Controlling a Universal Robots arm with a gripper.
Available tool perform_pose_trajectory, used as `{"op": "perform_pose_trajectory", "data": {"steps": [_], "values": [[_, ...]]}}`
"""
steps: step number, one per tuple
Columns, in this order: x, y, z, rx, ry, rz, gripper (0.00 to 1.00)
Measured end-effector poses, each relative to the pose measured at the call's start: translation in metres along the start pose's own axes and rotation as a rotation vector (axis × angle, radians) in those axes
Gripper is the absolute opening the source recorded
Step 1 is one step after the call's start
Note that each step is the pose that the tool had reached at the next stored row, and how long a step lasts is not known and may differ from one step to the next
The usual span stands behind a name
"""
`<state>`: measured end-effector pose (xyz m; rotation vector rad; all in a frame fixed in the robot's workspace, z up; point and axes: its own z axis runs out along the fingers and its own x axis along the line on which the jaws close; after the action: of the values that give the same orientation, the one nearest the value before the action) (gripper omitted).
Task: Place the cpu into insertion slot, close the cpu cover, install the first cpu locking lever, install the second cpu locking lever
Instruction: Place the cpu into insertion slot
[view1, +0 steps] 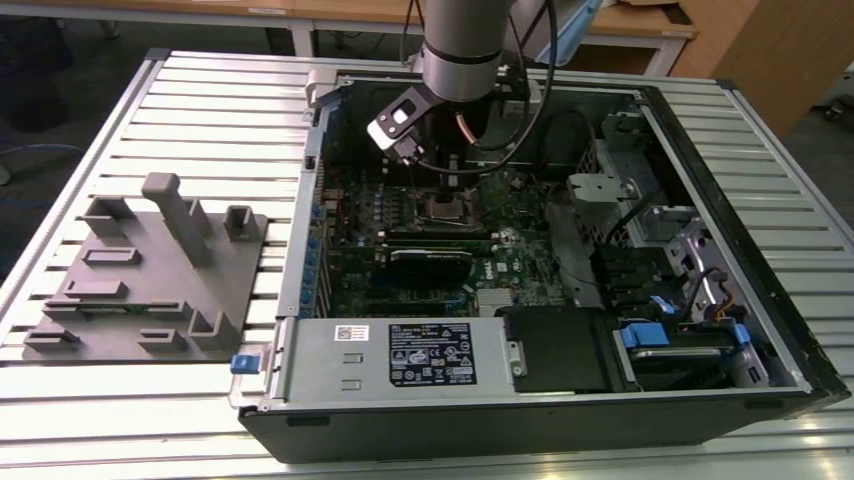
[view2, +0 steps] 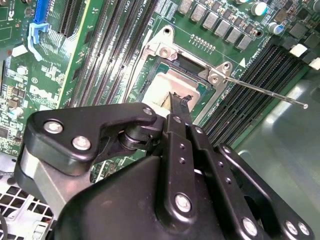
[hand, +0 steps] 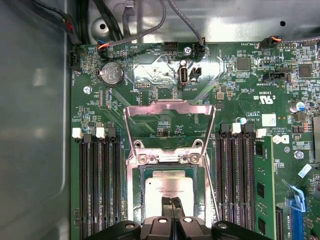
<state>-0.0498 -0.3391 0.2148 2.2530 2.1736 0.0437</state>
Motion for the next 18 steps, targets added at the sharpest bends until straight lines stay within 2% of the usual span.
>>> {"op": "perform_pose_trajectory", "data": {"steps": [7, 18], "values": [[0.0, 0.0001, -0.0033, 0.0001, -0.0002, 0.0, 0.1], [0.0001, 0.0001, -0.0047, 0.0, -0.0002, 0.0, 0.1]]}}
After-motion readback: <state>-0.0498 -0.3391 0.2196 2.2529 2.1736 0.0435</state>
